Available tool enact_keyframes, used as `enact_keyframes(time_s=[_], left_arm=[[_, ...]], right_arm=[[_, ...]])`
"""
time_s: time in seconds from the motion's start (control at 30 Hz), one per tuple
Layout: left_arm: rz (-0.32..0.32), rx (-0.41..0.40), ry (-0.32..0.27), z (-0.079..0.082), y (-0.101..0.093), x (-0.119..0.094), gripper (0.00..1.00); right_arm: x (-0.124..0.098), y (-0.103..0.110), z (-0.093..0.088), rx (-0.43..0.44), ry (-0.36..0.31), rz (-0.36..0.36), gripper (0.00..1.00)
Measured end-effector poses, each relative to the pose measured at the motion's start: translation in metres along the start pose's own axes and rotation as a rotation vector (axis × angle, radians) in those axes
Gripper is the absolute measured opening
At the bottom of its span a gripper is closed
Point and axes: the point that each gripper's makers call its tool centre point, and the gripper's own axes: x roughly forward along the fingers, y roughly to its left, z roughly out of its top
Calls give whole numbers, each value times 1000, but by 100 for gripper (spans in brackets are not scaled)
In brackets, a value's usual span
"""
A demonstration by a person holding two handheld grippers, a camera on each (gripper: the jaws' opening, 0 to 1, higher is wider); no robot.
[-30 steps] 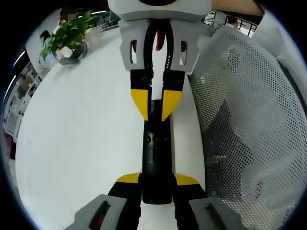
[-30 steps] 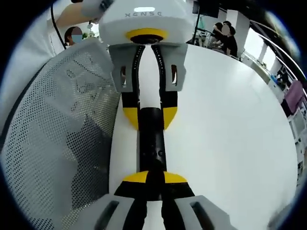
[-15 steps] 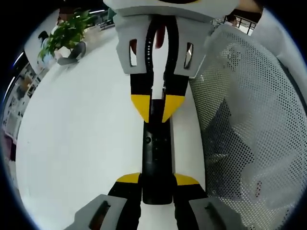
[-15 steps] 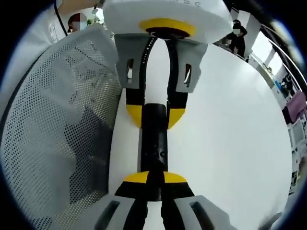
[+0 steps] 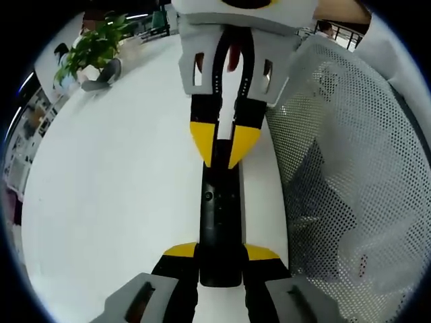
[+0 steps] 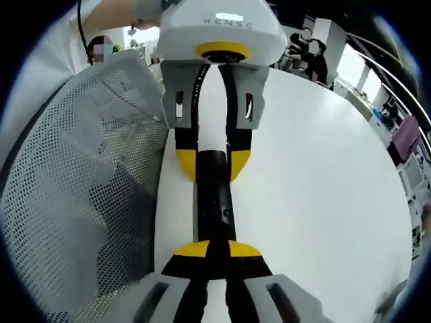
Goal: Press the specified remote control buttons in sequence, fully releasing each button before pressing the next.
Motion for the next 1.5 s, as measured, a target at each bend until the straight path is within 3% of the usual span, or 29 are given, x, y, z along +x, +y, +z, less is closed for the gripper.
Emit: enact_keyframes(time_s=[0.4, 0.5, 0.6, 0.7, 0.83, 1.1, 1.5], left_arm=[[0, -14, -12, 0, 1, 0, 24], [2, -15, -13, 0, 1, 0, 24], [4, -15, -12, 0, 1, 0, 24], [6, -17, -11, 0, 1, 0, 24], [7, -15, -8, 0, 1, 0, 24], [7, -15, -14, 0, 1, 0, 24], [6, -11, -26, -1, 0, 1, 24]], right_arm=[[4, -1, 3, -4, 114, 35, 3], [2, -2, 2, 32, 73, 10, 3], [0, -1, 2, -2, 29, -7, 4], [-1, -2, 2, 39, -23, -17, 3], [-2, -1, 1, 48, -49, -41, 3], [-3, 1, 1, 15, -37, -77, 0], [1, -1, 2, -7, 24, -28, 0]])
